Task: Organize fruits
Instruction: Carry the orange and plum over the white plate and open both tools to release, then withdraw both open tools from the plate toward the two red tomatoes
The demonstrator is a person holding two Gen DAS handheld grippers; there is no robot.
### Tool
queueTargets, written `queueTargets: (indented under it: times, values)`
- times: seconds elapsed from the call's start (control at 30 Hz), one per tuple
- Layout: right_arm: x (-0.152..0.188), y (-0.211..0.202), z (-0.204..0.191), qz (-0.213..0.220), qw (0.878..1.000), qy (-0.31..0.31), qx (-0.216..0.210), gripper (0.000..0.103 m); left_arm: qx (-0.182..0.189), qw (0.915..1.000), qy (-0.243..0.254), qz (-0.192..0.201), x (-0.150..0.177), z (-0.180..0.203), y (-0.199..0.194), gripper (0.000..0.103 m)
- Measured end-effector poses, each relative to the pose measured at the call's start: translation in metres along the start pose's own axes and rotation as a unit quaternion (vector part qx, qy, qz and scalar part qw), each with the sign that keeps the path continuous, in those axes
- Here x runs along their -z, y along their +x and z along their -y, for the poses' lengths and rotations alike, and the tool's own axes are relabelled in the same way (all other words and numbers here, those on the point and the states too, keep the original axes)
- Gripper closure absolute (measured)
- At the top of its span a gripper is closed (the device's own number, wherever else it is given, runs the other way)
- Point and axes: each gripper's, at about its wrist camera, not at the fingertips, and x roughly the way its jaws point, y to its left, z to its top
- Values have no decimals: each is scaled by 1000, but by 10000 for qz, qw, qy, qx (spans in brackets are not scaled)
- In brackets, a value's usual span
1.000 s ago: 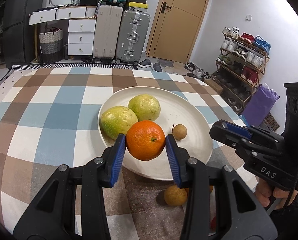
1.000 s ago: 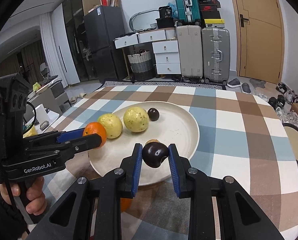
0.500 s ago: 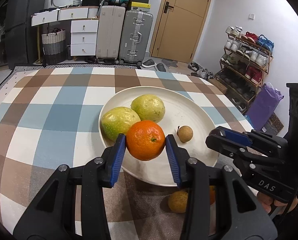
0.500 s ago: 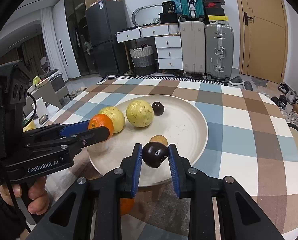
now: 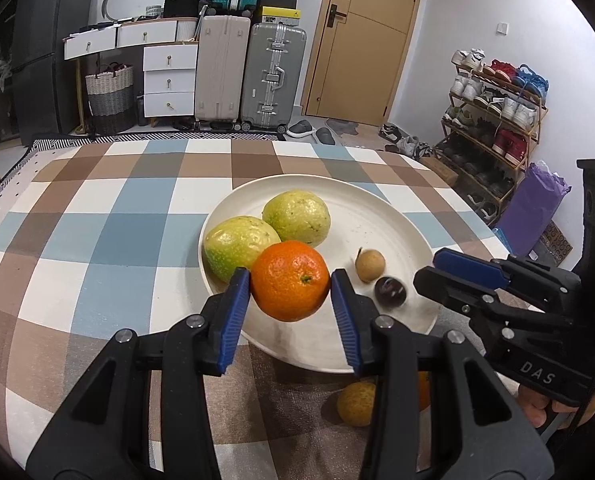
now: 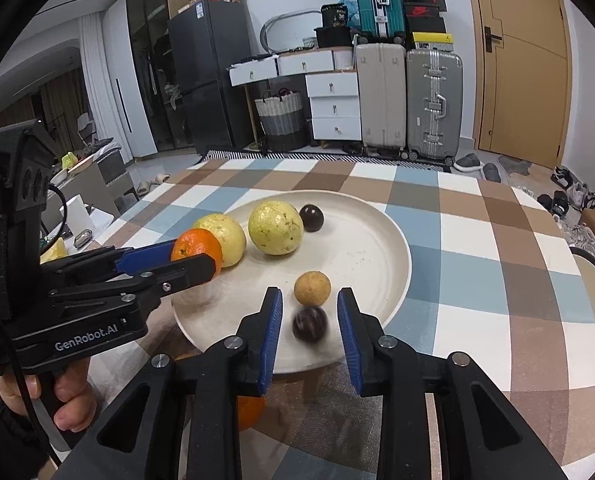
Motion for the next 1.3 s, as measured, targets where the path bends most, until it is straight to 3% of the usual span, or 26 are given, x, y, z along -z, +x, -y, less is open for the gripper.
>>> queueTargets:
  times: [0.07, 0.13, 0.17, 0.2, 0.27, 0.5, 0.63, 0.8, 1.0, 1.3]
  values:
    - [0, -2, -1, 66, 10000, -17, 57, 57, -27, 10000, 4, 15, 0, 0, -1, 62]
    - [0, -4, -1, 103, 9999, -20, 102, 51, -19, 9999, 17, 97, 1, 1, -4, 48]
    - [0, -4, -1, 117, 9999, -14, 127, 47, -69, 9999, 20, 153, 1, 1, -7, 34]
    - [0, -4, 0, 125, 9998, 0, 164, 37, -155, 9996, 24, 225, 1, 1, -9, 25]
    - [0, -5, 0, 144, 9997, 13, 211, 24, -181, 9992, 29, 355, 2, 2, -15, 22]
    - [1, -9, 4, 256, 9993, 99, 249, 4, -106, 9994, -120, 310, 5, -6, -19, 13]
    - [1, -11, 8, 307, 9991, 202, 224, 1, -251, 9988, -177, 386, 8, -8, -25, 1]
    - [6, -12, 7, 108, 9997, 173, 134, 0, -225, 9988, -174, 396, 13, -9, -34, 1]
    - [8, -24, 6, 375, 9990, 156, 203, 0, -305, 9984, -133, 449, 20, -6, -46, 1]
    - [20, -38, 9, 307, 9988, 238, 292, 0, -233, 9986, -120, 465, 34, -2, -64, 1]
